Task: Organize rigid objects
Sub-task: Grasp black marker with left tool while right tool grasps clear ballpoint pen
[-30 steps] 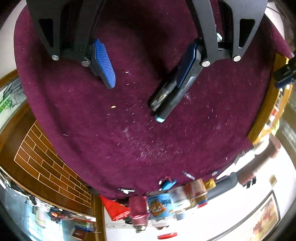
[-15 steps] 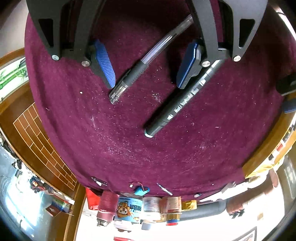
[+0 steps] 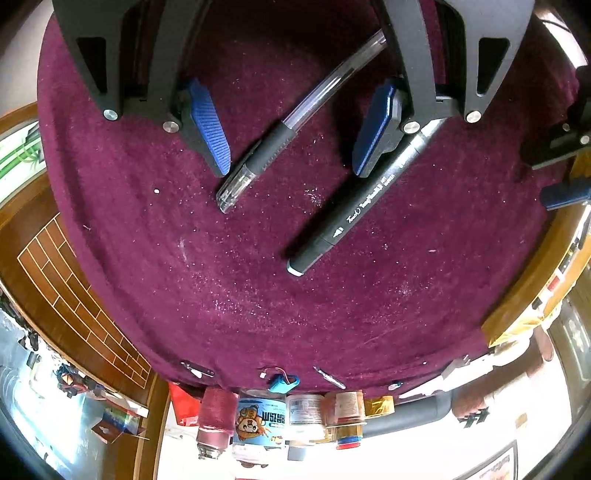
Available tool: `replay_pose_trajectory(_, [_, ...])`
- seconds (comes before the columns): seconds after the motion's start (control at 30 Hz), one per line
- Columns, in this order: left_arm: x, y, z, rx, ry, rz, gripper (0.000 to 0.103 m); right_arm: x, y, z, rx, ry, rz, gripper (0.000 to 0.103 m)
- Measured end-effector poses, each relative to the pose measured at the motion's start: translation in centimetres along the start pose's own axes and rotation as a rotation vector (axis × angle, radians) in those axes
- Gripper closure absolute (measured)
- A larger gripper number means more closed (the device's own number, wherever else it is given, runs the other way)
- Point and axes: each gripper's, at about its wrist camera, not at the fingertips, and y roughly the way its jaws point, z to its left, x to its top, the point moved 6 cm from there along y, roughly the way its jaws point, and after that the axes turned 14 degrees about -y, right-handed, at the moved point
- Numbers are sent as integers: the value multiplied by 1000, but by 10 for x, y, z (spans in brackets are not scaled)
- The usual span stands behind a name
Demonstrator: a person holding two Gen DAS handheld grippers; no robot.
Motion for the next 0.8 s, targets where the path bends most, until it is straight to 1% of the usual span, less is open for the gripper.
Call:
replay_pose_trajectory(0.4, [-1, 9, -9, 3, 15, 20, 36, 0, 1, -1, 11, 8, 2, 39])
replay_pose_trajectory(0.47, [1, 9, -11, -1, 17, 19, 36, 0, 0, 1, 13, -12, 3, 40])
replay_pose_trajectory(0.5, [2, 9, -13, -5, 19, 18, 36, 0, -1, 1, 19, -28, 0, 42])
replay_pose_trajectory(0.57, [5, 9, -17, -15, 26, 11, 36, -3, -4, -2, 29, -44, -10, 63])
replay_pose_trajectory(0.63, [9, 11, -22, -23, 34, 5, 36, -6, -6, -12, 38, -33, -11, 73])
replay_pose_trajectory(0.67, [11, 14, -26, -30, 40, 5, 36, -8, -6, -16, 62, -19, -12, 78])
replay_pose_trajectory(0.73, [14, 20, -35, -42, 50, 10, 36, -11, -7, -25, 61, 2, -6, 86])
replay_pose_trajectory(0.8, [17, 28, -49, -63, 74, 15, 36, -15, -9, -33, 73, 27, -4, 88])
